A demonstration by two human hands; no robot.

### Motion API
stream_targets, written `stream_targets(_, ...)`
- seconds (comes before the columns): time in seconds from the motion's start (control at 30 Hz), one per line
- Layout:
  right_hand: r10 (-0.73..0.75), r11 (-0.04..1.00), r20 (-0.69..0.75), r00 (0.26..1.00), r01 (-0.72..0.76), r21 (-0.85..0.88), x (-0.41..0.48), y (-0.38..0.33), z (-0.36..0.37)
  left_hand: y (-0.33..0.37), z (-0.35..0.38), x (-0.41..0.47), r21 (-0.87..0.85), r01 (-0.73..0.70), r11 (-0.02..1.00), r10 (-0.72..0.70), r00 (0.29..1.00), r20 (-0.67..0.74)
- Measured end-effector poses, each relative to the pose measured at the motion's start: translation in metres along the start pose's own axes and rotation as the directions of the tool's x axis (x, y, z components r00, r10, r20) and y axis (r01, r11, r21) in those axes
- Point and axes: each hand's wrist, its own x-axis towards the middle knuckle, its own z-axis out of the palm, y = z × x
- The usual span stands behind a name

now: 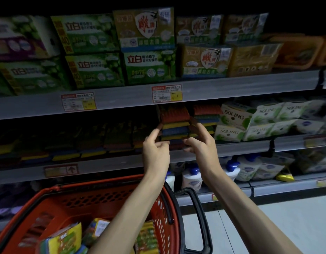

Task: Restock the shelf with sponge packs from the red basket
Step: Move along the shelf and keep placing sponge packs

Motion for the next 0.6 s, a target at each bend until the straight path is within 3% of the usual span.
stream_targets(0.23,-0.004,0.999,-0.012,1.0,0.003,-0.045,-0.0022,0.0041,0.001,-0.0042,0.002,0.005,0.003,-0.018,1.0,0.019,0.999,-0.037)
stream_targets(0.6,-0.071,0.986,-0.153,0.986,0.046,-0.162,-0.001,0.0074,0.0042,-0.0053,-0.0018,0.0056,-0.05,-0.011,0.999,0.003,0.988,-0.156)
